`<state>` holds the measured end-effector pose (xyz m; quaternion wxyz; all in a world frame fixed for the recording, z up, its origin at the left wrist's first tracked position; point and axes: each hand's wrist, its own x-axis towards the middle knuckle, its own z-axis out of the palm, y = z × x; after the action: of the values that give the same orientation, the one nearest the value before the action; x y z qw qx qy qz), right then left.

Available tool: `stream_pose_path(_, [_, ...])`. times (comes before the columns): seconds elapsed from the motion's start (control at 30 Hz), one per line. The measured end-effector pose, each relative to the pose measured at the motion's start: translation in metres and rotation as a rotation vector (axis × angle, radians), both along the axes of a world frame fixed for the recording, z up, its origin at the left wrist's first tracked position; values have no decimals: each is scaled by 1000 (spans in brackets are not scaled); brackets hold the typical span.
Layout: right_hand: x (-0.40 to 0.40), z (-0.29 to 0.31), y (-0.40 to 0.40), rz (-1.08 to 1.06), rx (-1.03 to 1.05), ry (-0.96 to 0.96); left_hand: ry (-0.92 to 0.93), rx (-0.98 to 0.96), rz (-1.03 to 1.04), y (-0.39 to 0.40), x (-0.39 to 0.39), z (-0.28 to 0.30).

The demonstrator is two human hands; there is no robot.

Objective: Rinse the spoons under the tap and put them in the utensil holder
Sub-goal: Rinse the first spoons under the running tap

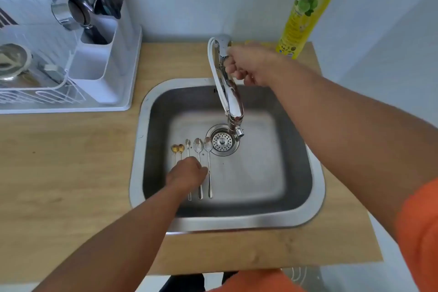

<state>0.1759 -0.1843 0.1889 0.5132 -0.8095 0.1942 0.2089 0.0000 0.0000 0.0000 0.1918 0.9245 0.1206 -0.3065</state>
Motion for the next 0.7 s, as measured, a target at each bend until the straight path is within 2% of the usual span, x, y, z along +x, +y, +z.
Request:
stream_pose_path(0.43, [7, 4, 13, -131, 40, 28, -38, 144, -39, -25, 2, -13])
stream_pose_path(0.7, [0, 13, 11, -170, 70, -46, -71, 128, 0, -35, 2, -19])
